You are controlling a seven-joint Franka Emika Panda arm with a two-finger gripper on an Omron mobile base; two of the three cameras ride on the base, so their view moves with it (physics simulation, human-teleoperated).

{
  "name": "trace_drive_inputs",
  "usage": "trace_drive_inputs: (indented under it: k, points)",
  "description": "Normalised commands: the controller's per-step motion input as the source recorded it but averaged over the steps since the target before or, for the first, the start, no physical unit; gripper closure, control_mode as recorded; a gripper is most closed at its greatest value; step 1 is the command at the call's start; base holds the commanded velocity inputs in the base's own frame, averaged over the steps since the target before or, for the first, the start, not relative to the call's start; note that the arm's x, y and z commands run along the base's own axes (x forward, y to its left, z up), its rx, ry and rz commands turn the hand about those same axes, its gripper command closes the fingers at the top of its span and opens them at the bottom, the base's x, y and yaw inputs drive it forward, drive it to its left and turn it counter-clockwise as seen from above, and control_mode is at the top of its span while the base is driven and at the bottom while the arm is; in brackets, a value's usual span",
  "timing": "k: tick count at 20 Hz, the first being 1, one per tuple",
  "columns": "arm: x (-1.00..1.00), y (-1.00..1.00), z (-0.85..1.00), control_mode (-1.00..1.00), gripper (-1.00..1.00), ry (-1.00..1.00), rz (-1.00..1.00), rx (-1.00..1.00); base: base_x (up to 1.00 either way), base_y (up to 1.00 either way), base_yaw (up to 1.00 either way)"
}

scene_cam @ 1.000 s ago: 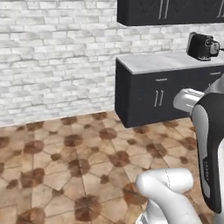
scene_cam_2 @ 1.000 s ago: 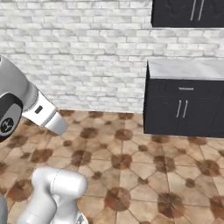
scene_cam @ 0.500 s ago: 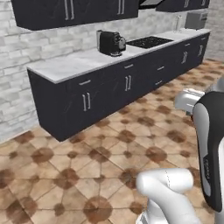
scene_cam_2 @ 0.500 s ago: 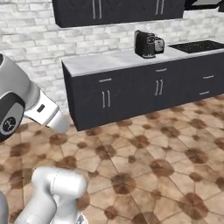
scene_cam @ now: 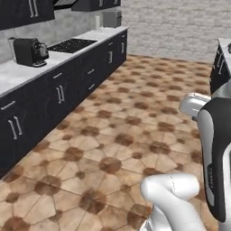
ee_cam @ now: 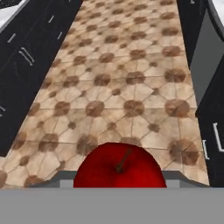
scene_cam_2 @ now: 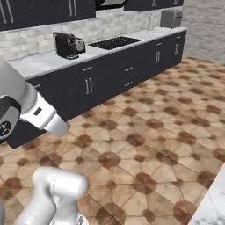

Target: Pick the apple and orange from the fridge and place them on the plate next to the blender to make a fruit smoothie.

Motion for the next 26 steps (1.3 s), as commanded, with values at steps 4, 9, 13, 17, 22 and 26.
trace_drive_inputs:
  k: [4,9,13,17,22,26]
  points:
    - [0.00,0.00,0.00,1.00,1.00,0.00,0.00,0.00,1.00,-0.24,-0.41]
    - [0.00,0.00,0.00,1.00,1.00,0.00,0.00,0.00,1.00,-0.04,-0.26]
    - [0.00,0.00,0.00,1.00,1.00,0.00,0.00,0.00,1.00,-0.01,-0.24]
    - [0.00,0.00,0.00,1.00,1.00,0.00,0.00,0.00,1.00,-0.02,-0.23]
    - [0.00,0.00,0.00,1.00,1.00,0.00,0.00,0.00,1.00,-0.02,-0.20]
    - [0.00,0.00,0.00,1.00,1.00,0.00,0.00,0.00,1.00,-0.06,-0.13]
